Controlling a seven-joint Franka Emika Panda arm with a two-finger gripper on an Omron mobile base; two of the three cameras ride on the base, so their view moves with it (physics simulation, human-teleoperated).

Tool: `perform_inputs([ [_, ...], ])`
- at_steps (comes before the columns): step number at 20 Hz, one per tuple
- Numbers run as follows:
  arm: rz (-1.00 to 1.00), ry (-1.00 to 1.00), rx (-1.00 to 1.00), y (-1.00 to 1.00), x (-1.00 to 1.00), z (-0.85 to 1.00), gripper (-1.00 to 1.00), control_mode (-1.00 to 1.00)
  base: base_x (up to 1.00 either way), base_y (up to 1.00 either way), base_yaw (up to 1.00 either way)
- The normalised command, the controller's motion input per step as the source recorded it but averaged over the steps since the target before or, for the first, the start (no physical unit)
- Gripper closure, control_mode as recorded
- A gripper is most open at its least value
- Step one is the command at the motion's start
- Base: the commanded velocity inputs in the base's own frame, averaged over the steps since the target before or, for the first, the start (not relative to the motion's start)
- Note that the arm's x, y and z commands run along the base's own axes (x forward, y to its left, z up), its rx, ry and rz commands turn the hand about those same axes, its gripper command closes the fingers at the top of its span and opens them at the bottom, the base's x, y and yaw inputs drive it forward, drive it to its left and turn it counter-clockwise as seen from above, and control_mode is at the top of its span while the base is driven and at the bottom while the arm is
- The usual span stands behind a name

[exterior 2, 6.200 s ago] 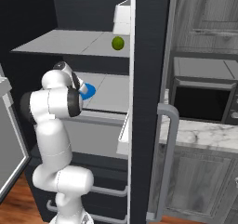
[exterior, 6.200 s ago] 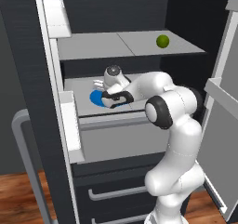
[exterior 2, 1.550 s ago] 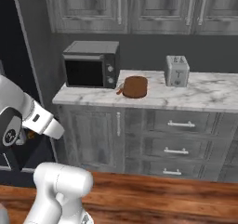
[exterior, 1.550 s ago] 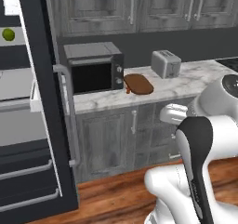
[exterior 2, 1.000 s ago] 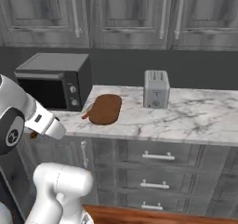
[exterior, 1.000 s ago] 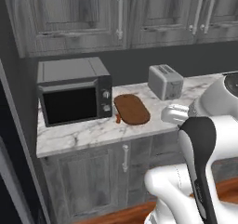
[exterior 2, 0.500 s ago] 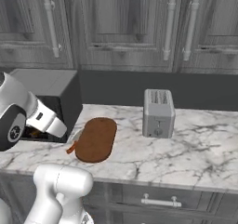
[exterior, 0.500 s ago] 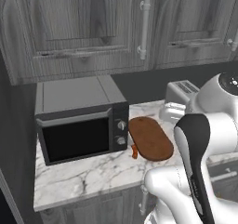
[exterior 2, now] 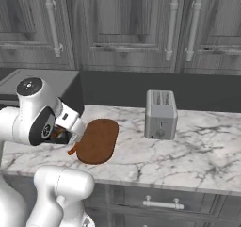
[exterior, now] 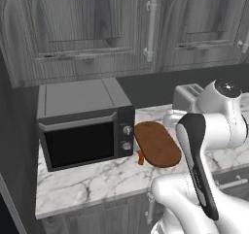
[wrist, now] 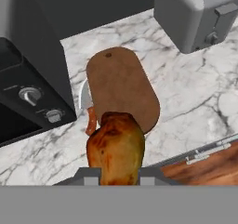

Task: Retrieve the chicken drumstick from the fridge and place it on the cutting board.

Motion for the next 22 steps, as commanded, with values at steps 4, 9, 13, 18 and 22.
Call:
perform_inputs([
  [4,0.12,0.0,-0.04,-0.11,0.31,-0.72,1.0,-1.0,0.0,0.0,0.0],
  [9,0.09,0.0,-0.04,-0.02,0.47,-0.5,1.0,-1.0,0.0,0.0,0.0],
  [13,0.05,0.0,0.0,0.0,0.71,-0.21,1.0,-1.0,0.0,0.0,0.0],
  [18,0.07,0.0,0.0,-0.08,0.61,-0.29,1.0,-1.0,0.0,0.0,0.0],
  [22,0.04,0.0,-0.02,-0.01,0.64,-0.32,1.0,-1.0,0.0,0.0,0.0],
])
